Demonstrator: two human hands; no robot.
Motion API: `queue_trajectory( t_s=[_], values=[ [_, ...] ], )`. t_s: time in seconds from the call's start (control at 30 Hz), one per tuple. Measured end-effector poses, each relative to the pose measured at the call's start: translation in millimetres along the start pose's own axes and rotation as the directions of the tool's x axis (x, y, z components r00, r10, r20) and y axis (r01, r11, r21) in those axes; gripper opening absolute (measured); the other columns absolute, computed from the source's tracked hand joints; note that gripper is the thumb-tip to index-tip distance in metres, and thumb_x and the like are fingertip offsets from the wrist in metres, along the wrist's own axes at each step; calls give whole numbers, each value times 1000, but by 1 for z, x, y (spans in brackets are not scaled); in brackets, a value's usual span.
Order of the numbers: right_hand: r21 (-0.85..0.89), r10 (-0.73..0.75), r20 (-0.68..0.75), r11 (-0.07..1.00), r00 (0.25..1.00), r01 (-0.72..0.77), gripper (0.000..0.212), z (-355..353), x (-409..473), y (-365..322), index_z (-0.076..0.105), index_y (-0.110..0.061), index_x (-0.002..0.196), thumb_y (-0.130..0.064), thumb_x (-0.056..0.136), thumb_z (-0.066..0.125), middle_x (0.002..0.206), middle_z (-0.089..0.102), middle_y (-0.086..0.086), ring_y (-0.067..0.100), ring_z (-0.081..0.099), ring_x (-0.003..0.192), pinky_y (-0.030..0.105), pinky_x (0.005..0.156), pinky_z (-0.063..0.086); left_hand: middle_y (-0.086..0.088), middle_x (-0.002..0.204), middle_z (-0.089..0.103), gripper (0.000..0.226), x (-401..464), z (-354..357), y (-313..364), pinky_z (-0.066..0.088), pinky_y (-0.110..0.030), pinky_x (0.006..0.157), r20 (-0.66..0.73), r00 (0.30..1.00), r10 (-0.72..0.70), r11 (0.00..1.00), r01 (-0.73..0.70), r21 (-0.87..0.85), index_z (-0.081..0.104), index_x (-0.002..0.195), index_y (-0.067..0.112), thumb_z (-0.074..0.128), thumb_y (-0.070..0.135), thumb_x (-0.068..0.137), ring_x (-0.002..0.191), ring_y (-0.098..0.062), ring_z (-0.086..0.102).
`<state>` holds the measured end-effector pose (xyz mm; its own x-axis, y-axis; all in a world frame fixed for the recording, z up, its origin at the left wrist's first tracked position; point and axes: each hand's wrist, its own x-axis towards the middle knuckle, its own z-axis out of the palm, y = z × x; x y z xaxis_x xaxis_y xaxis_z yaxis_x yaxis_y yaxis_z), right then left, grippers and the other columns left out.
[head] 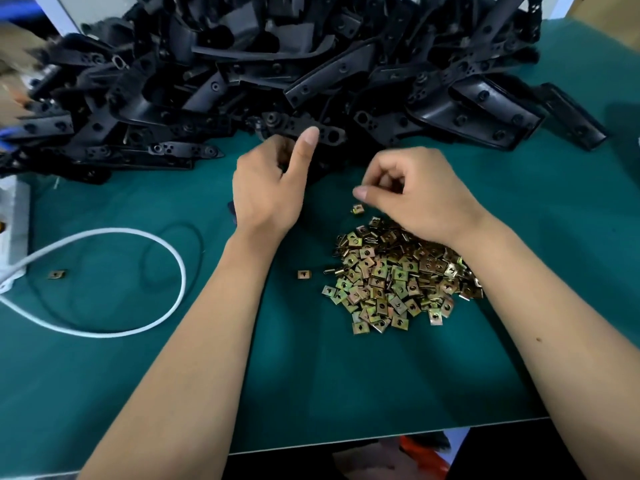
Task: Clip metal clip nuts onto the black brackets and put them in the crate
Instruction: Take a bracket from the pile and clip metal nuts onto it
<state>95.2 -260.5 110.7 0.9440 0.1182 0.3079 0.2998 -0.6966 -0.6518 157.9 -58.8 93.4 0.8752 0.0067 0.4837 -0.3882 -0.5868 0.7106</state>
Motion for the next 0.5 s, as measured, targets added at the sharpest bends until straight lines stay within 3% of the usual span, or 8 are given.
queue_trajectory(
  t_s=[0.17, 0.27, 0.33, 0.43, 0.5],
  values=[
    [-47, -241, 319, 962, 916, 270, 22, 22, -7, -37, 77, -29, 89, -50, 84, 79, 81, 66, -16, 4, 60, 81, 32, 79, 50, 24, 50, 48, 50, 4, -4, 0, 29, -16, 52, -149, 985, -91, 979, 61, -197, 38, 59, 31, 52, 64, 93, 50, 2, 42],
    [-108, -238, 468, 940, 851, 323, 27, 40, -9, -50, 74, -34, 98, -55, 81, 80, 93, 62, -12, 10, 55, 97, 41, 96, 47, 27, 50, 50, 47, 5, -4, 0, 31, -14, 54, -151, 985, -86, 980, 57, -190, 42, 59, 32, 58, 61, 92, 51, 4, 45],
    [-83, -236, 500, 945, 833, 318, 21, 45, -9, -53, 73, -31, 96, -46, 83, 81, 95, 61, -10, 11, 53, 100, 40, 97, 45, 26, 52, 54, 45, 5, -2, -1, 34, -15, 56, -122, 989, -83, 985, 63, -163, 49, 60, 32, 62, 61, 91, 53, 4, 48],
    [-104, -231, 479, 943, 847, 317, 13, 44, -8, -50, 72, -24, 94, -36, 90, 76, 94, 59, -10, 9, 52, 98, 38, 92, 46, 18, 60, 60, 39, 6, -1, -3, 49, -28, 64, -91, 992, -86, 990, 75, -116, 59, 69, 31, 68, 65, 86, 59, 2, 54],
    [-113, -223, 420, 949, 880, 294, 11, 38, -7, -46, 73, -20, 96, -32, 96, 71, 93, 60, -11, 8, 54, 95, 39, 91, 48, 18, 65, 61, 39, 5, -1, -3, 48, -23, 64, -84, 993, -80, 992, 71, -103, 56, 76, 32, 69, 67, 82, 61, 5, 56]
  ],
)
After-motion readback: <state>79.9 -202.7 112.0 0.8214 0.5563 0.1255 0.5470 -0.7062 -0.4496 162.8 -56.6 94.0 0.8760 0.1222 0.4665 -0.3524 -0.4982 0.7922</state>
